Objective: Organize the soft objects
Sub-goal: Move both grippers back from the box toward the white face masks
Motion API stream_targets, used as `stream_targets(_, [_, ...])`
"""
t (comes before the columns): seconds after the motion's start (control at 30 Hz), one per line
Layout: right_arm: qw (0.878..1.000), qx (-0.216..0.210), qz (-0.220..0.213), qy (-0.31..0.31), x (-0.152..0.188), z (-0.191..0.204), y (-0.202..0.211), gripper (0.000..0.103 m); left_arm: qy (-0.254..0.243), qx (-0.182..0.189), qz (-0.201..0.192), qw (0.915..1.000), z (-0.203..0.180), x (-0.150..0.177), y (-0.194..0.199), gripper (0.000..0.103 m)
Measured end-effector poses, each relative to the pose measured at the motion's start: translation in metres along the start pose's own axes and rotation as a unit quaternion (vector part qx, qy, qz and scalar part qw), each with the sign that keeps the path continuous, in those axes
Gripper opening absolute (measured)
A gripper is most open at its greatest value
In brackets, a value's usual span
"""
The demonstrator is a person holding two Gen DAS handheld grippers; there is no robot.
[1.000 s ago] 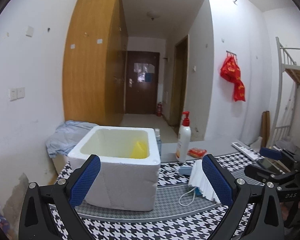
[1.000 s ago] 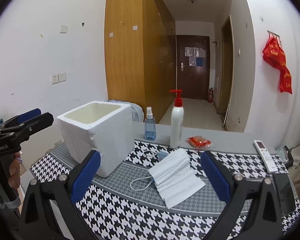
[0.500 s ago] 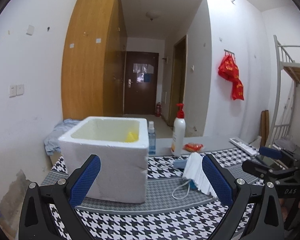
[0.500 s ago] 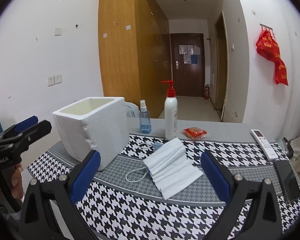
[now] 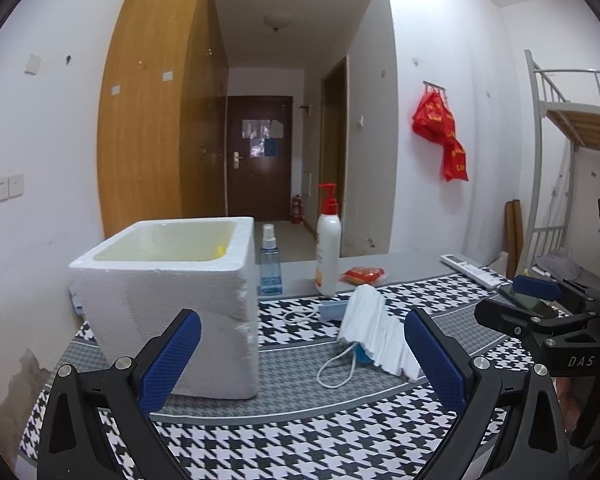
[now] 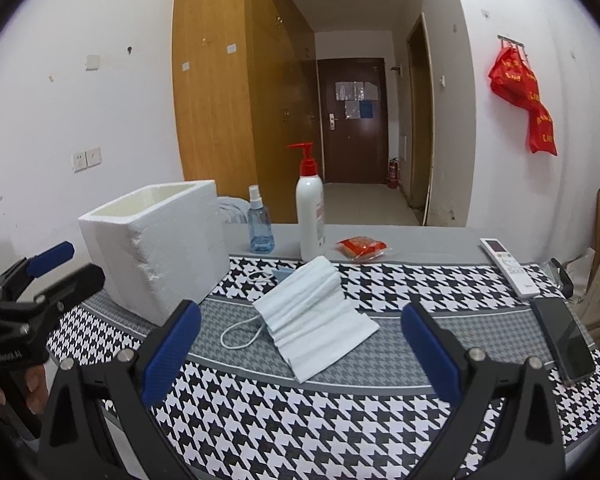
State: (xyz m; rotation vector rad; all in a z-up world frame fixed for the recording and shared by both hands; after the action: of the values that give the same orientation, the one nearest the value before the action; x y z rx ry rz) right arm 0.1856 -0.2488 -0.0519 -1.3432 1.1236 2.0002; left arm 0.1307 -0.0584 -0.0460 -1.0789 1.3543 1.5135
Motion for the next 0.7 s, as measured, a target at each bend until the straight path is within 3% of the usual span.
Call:
stream_targets(0.5, [1.0,0.015,-0.005,-0.012,0.005,-0.021,0.006,0.102,-0.021,0.002,0.006,0.9998,-0.016,0.002,-0.017,0.102])
stream_targets(0.7, [0.999,0.027,0.014,-0.018,0.013,-0.03,-0.002,0.102,-0.024,0.005,0.019,0.9995,-0.019,0.007,-0.026,0.102])
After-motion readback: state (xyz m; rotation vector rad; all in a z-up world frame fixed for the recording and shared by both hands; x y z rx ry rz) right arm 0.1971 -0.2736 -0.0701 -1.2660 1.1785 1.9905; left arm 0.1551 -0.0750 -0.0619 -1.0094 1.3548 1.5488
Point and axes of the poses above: each gripper's, at about its wrist camera, not at the fingertips, and y roughly against the way its jaws point, z to its left, x to its underside, the point moved 8 cm from there along -y, roughly the way its jaws point, and after that the axes turned 15 degrees about -x, right-handed, at the moved point
